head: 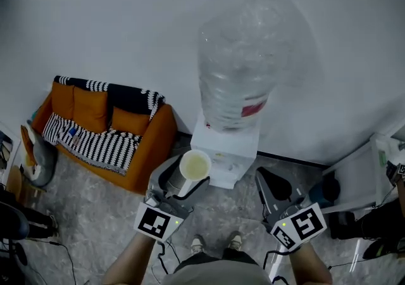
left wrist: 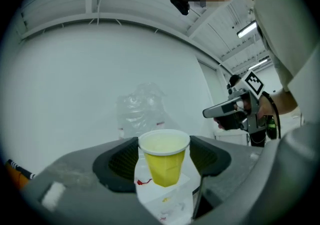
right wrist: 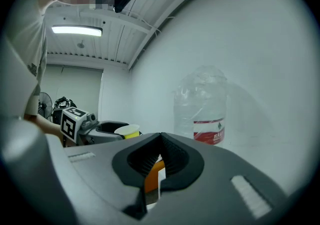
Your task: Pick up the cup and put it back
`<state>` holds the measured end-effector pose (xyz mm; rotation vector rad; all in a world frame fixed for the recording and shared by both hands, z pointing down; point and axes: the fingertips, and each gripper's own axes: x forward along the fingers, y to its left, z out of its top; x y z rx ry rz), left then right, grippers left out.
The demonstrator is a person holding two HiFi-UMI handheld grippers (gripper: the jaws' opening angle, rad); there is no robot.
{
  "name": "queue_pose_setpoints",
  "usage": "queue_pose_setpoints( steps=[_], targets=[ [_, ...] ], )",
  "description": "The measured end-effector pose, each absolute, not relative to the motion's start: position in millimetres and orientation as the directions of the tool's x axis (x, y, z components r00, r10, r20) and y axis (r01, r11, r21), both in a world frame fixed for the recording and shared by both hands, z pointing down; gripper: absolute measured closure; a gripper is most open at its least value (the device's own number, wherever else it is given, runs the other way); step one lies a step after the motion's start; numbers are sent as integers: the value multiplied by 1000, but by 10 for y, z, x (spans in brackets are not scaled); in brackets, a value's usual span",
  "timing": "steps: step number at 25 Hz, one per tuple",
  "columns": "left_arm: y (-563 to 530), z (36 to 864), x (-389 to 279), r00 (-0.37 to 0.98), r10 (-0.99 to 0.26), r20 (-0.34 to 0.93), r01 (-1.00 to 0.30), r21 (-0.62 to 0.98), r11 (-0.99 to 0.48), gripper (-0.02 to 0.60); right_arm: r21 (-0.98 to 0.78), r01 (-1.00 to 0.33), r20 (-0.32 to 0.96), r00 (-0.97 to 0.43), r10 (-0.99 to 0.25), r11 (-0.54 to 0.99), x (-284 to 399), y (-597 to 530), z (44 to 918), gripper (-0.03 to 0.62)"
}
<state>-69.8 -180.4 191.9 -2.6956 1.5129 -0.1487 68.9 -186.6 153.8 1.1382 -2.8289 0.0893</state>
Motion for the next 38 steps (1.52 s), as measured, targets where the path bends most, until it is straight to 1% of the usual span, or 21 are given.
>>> queue_pose_setpoints(
  steps=[4, 8, 16, 20, 26, 38],
  targets=[
    [-2175, 1956, -782, 492, -870, 32, -866, -81, -493, 248, -62, -713, 120, -700, -704, 698, 639, -2131, 1712, 591],
    [-2503, 2123, -827, 488, -872, 29, -869, -78, -488, 249, -71, -719, 152, -693, -705, 692, 560, -2346, 1932, 591],
    [-3105, 2847, -925, 500, -862, 87, -850, -140, -508, 248, -86, -716, 213, -693, -689, 693, 379, -2700, 2409, 591],
    [-3341, 3251, -921, 493, -861, 123, -854, -120, -506, 247, -101, -715, 238, -693, -681, 692, 305, -2835, 2630, 591],
    [-3608, 3826, -943, 467, -866, 179, -876, -39, -481, 247, -89, -725, 300, -674, -676, 683, 306, -2962, 2979, 591],
    [-3835, 4252, -853, 477, -852, 215, -872, -4, -489, 245, -123, -726, 360, -668, -652, 676, 259, -2960, 3328, 591]
  ],
)
